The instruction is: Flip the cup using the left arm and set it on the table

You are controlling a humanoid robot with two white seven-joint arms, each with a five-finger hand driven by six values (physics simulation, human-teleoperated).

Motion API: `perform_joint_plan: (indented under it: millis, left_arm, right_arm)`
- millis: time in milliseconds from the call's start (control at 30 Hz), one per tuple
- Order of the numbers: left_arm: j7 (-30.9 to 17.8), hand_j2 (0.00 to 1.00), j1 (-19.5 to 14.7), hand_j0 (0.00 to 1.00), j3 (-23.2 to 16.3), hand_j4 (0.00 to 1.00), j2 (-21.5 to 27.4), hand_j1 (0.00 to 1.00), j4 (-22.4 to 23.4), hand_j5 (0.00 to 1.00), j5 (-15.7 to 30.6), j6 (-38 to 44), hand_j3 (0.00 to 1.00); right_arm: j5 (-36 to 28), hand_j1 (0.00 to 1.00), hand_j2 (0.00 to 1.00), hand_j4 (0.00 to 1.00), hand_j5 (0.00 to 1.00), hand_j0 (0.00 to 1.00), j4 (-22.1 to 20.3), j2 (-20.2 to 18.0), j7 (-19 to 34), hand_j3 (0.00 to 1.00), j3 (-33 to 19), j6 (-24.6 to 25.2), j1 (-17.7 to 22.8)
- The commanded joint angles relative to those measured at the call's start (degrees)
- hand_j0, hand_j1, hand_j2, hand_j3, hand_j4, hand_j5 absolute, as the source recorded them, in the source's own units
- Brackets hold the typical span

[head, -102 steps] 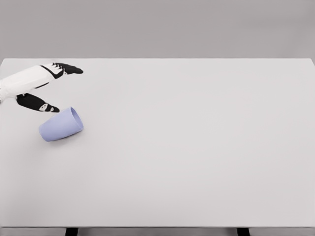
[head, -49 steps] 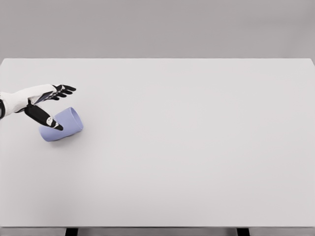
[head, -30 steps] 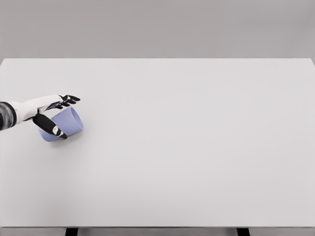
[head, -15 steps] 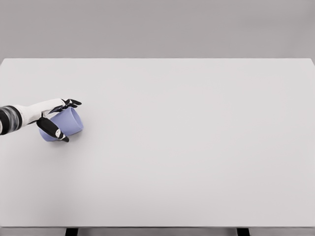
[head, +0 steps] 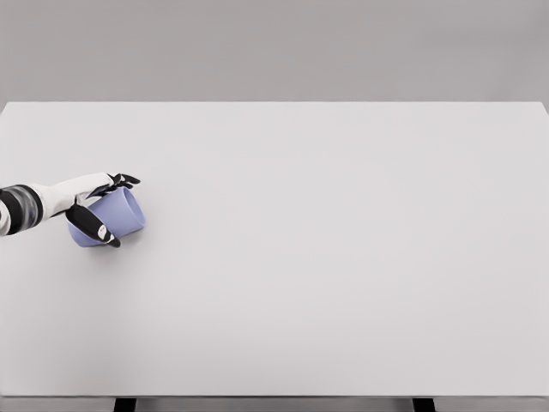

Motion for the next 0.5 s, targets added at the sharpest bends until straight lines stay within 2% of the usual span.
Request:
perform_joint_plan:
  millis: [0, 167, 333, 467]
  left_arm:
    - [0.7, 1.0, 0.1, 1.0, 0.0, 1.0, 0.0, 1.0, 0.3, 1.0, -0.1, 0.0, 1.0]
    - [0.7, 0.99, 0.4, 0.99, 0.0, 0.99, -0.1, 0.99, 0.4, 0.99, -0.1, 0.0, 0.99]
    - [0.7, 0.72, 0.4, 0.72, 0.0, 0.72, -0.1, 0.72, 0.3, 0.72, 0.0, 0.0, 0.72]
    - [0.7, 0.62, 0.4, 0.62, 0.0, 0.62, -0.6, 0.62, 0.3, 0.62, 0.2, 0.0, 0.62]
  right_arm:
    - [0.0, 1.0, 1.0, 1.0, 1.0, 1.0, 0.0, 0.0, 0.0, 1.0, 0.0, 0.0, 0.0]
    - [0.0, 1.0, 1.0, 1.0, 1.0, 1.0, 0.0, 0.0, 0.0, 1.0, 0.0, 0.0, 0.0]
    - [0.0, 1.0, 1.0, 1.0, 1.0, 1.0, 0.0, 0.0, 0.0, 1.0, 0.0, 0.0, 0.1]
    - [0.0, 1.0, 1.0, 1.0, 1.0, 1.0, 0.0, 0.0, 0.0, 1.0, 0.0, 0.1, 0.0]
